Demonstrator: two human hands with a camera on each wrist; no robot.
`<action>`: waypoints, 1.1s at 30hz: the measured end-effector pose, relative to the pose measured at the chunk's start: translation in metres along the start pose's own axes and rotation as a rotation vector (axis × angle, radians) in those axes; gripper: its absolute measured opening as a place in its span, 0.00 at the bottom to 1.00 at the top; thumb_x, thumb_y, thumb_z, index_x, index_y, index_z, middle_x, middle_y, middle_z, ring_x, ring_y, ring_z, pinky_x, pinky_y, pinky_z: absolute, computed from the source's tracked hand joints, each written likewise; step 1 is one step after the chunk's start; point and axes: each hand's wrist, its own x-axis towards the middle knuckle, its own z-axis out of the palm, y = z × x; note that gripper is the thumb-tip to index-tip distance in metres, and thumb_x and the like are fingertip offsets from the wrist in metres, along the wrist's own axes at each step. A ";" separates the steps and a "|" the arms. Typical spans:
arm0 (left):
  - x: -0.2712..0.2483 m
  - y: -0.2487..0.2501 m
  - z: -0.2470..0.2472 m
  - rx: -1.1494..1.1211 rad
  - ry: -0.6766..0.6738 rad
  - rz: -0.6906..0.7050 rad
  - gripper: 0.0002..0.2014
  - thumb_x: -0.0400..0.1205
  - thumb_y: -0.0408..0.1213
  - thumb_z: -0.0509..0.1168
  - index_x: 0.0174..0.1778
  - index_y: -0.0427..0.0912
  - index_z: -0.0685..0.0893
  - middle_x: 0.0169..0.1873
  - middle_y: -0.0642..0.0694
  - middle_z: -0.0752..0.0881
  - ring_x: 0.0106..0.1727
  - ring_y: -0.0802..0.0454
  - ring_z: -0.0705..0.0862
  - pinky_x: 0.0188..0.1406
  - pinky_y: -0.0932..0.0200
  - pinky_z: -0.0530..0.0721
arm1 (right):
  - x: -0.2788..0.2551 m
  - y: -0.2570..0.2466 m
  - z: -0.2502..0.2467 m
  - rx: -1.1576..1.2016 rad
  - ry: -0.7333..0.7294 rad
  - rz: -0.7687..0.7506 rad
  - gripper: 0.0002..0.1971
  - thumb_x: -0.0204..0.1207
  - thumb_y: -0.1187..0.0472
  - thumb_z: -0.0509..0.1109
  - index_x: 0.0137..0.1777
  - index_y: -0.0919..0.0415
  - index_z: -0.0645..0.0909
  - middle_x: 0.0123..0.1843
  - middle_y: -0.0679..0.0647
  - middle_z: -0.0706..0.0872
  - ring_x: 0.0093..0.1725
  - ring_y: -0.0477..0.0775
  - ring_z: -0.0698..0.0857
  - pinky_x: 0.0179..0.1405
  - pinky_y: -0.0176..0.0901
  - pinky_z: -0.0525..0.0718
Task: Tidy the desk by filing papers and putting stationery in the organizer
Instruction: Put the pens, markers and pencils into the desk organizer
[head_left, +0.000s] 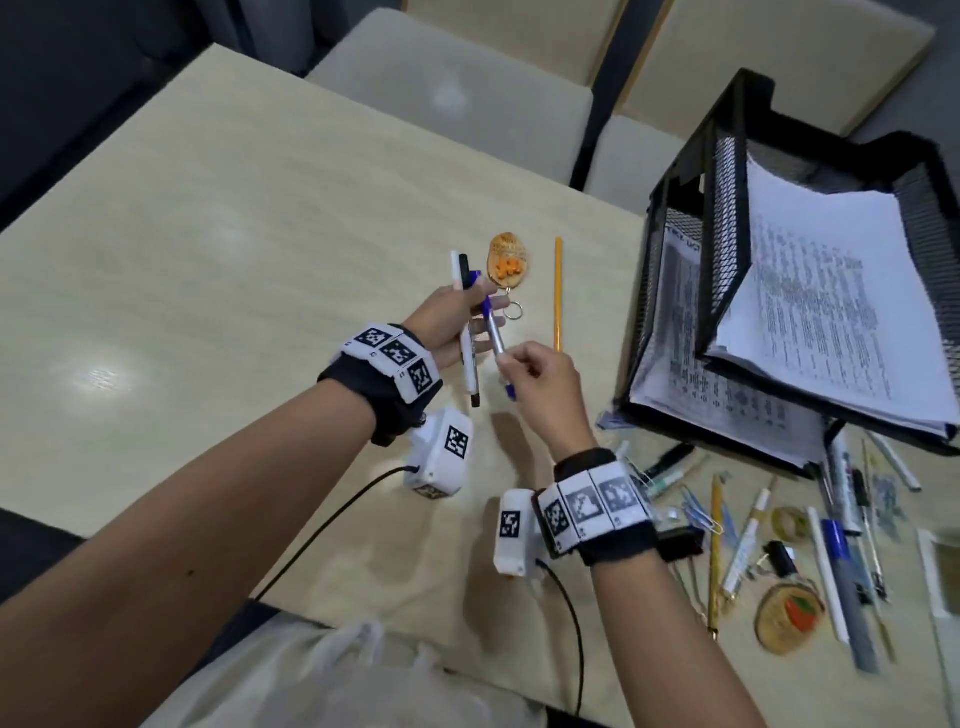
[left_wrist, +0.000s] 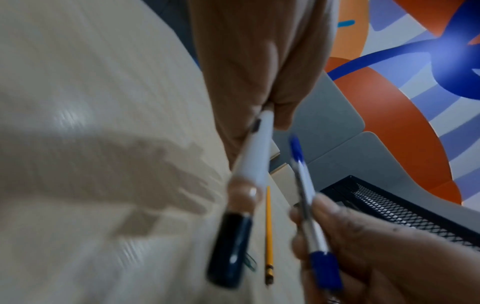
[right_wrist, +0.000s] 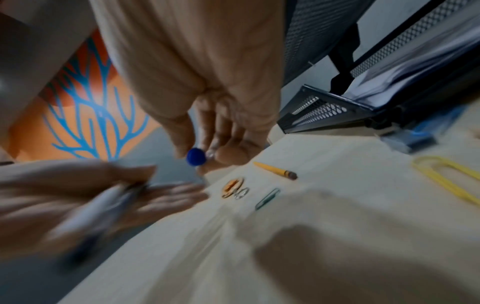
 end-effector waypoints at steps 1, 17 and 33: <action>0.000 -0.001 0.002 -0.014 -0.019 0.008 0.14 0.89 0.42 0.49 0.48 0.39 0.76 0.47 0.46 0.85 0.49 0.50 0.83 0.41 0.57 0.79 | -0.002 0.001 0.000 0.003 -0.034 0.000 0.09 0.78 0.64 0.66 0.36 0.58 0.80 0.29 0.45 0.80 0.31 0.43 0.77 0.36 0.38 0.75; -0.026 -0.009 -0.016 0.206 0.145 0.080 0.19 0.85 0.46 0.58 0.29 0.46 0.65 0.22 0.50 0.63 0.13 0.60 0.63 0.14 0.71 0.64 | 0.056 0.019 -0.016 -0.476 0.116 0.384 0.10 0.78 0.66 0.63 0.55 0.73 0.78 0.59 0.67 0.83 0.57 0.68 0.83 0.43 0.48 0.77; -0.069 -0.101 0.203 0.552 -0.251 0.082 0.22 0.85 0.40 0.56 0.24 0.38 0.74 0.13 0.48 0.78 0.16 0.55 0.80 0.22 0.67 0.80 | -0.203 0.093 -0.203 0.098 0.596 0.182 0.11 0.75 0.69 0.68 0.43 0.51 0.84 0.31 0.47 0.82 0.32 0.44 0.79 0.37 0.38 0.79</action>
